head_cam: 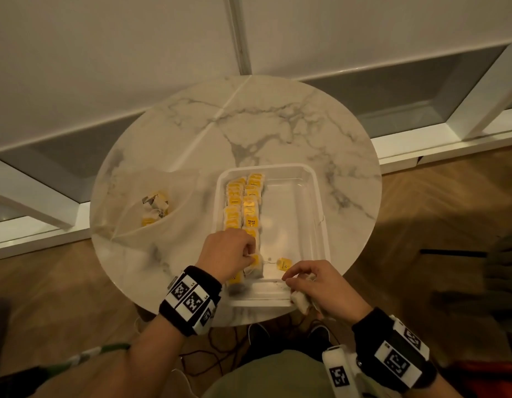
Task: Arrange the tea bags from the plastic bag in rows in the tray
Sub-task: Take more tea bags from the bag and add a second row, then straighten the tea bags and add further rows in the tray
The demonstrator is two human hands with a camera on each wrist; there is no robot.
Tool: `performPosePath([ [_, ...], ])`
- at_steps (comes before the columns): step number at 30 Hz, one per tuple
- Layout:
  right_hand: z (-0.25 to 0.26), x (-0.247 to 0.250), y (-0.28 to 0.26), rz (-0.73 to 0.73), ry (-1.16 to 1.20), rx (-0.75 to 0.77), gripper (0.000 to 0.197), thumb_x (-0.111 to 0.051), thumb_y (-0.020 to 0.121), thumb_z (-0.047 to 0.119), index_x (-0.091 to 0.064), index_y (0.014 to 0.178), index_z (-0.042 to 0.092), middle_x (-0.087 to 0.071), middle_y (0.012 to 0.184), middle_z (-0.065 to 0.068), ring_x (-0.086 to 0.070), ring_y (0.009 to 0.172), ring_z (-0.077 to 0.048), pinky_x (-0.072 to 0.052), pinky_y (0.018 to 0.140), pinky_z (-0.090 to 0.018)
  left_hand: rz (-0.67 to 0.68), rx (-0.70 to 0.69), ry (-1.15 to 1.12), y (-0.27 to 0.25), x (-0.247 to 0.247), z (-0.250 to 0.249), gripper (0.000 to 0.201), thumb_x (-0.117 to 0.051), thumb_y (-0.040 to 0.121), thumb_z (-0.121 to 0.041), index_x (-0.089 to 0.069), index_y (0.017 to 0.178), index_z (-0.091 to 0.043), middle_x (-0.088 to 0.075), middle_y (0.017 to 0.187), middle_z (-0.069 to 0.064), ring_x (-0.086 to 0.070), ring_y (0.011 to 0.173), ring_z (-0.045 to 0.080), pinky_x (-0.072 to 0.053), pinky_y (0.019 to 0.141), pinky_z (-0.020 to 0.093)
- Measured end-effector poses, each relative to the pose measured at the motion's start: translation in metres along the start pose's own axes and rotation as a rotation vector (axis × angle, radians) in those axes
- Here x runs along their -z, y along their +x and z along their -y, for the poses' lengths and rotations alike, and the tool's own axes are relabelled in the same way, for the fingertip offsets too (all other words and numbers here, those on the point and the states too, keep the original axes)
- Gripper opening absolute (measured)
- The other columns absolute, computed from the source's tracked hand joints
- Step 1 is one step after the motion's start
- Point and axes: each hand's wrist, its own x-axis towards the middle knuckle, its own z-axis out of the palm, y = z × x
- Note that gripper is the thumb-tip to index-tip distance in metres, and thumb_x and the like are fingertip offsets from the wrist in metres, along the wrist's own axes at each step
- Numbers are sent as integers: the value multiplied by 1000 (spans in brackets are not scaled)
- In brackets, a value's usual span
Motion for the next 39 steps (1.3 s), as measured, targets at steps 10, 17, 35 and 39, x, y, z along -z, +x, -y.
performPosePath([
  [10,3,-1,-3,-2,-15,42,12,-64,93,14,-74,92,8,-69,85,-5,-56,45,3,-40,45,-10,-25,78,-45,0,7,-7,22,-73,78,-42,-58,85,-28,-54,83,-12,-55,81,14,-29,63,29],
  [17,1,0,-4,0,55,17,11,-63,93,13,-73,93,7,-69,80,-19,-53,37,-5,-37,39,-14,-85,32,-75,-29,10,-14,27,-62,87,-55,-56,83,-30,-49,68,-12,-54,74,10,-28,56,28],
  [35,-10,0,7,36,-14,39,9,-67,91,22,-76,87,20,-71,83,-6,-67,79,-33,-55,75,-44,179,-34,-13,-23,-8,-15,23,-53,93,-41,-67,109,-32,-65,110,-8,-60,101,15,-37,72,27],
  [39,-11,1,8,53,-25,44,10,-67,91,22,-76,90,19,-71,93,-1,-66,88,-16,-51,75,-20,158,-11,-46,-17,-10,-18,15,-56,93,-40,-64,101,-31,-62,101,-11,-57,94,12,-34,70,25],
])
